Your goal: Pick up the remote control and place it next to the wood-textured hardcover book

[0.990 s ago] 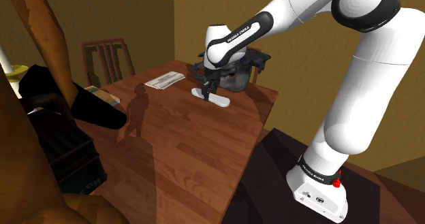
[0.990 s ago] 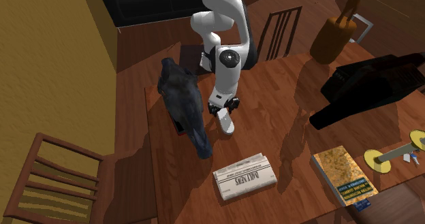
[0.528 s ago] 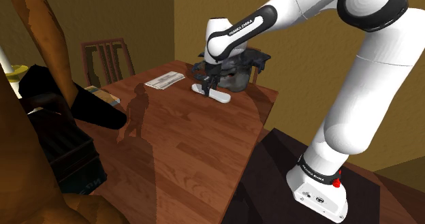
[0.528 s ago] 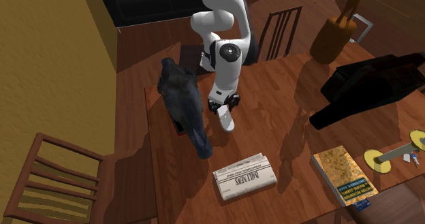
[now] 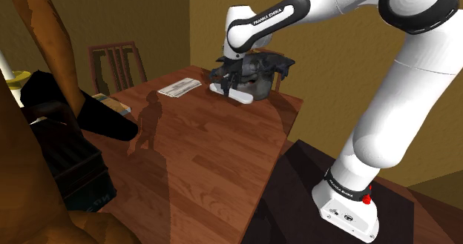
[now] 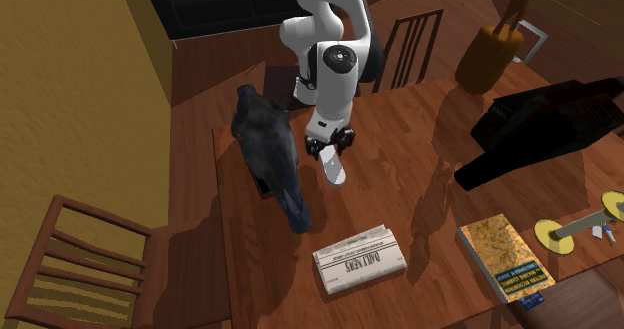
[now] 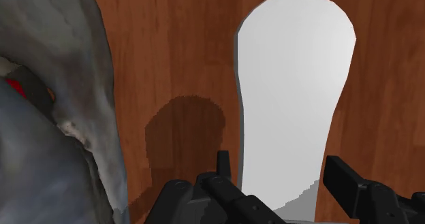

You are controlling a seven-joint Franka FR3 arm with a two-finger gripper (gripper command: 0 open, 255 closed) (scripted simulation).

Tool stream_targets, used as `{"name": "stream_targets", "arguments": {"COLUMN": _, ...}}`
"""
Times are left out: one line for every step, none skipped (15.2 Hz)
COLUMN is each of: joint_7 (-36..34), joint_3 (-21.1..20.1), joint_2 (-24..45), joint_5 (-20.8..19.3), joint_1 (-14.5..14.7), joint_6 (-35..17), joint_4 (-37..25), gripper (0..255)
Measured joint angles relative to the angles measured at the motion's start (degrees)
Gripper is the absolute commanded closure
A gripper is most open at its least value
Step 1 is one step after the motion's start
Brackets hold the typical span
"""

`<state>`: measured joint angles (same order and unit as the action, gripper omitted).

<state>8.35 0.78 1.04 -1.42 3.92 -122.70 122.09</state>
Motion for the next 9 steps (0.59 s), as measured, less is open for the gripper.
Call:
{"name": "stream_targets", "arguments": {"joint_7": -0.05, "joint_3": -0.03, "joint_2": -0.36, "joint_5": 0.0, "joint_1": 0.03, "joint_6": 0.71, "joint_4": -0.35, "gripper": 255}}
{"name": "stream_targets", "arguments": {"joint_7": 0.03, "joint_3": -0.01, "joint_2": -0.62, "joint_5": 0.0, "joint_1": 0.01, "joint_6": 1.42, "joint_4": -0.79, "gripper": 255}}
{"name": "stream_targets", "arguments": {"joint_7": 0.08, "joint_3": 0.01, "joint_2": -0.91, "joint_5": 0.02, "joint_1": -0.01, "joint_6": 2.18, "joint_4": -1.27, "gripper": 255}}
{"name": "stream_targets", "arguments": {"joint_7": 0.09, "joint_3": 0.01, "joint_2": -1.08, "joint_5": 0.02, "joint_1": -0.01, "joint_6": 2.56, "joint_4": -1.48, "gripper": 255}}
{"name": "stream_targets", "arguments": {"joint_7": -0.37, "joint_3": -0.22, "joint_2": -0.9, "joint_5": 0.03, "joint_1": 0.22, "joint_6": 2.93, "joint_4": -2.01, "gripper": 255}}
{"name": "stream_targets", "arguments": {"joint_7": -1.32, "joint_3": -0.71, "joint_2": -0.35, "joint_5": 0.04, "joint_1": 0.72, "joint_6": 3.26, "joint_4": -2.87, "gripper": 255}}
{"name": "stream_targets", "arguments": {"joint_7": -2.58, "joint_3": -1.34, "joint_2": 0.28, "joint_5": 0.02, "joint_1": 1.37, "joint_6": 3.23, "joint_4": -3.44, "gripper": 255}}
{"name": "stream_targets", "arguments": {"joint_7": -3.92, "joint_3": -2.01, "joint_2": 0.96, "joint_5": 0.0, "joint_1": 2.06, "joint_6": 3.7, "joint_4": -4.56, "gripper": 255}}
{"name": "stream_targets", "arguments": {"joint_7": -5.08, "joint_3": -2.57, "joint_2": 1.31, "joint_5": -0.03, "joint_1": 2.66, "joint_6": 3.82, "joint_4": -5.02, "gripper": 255}}
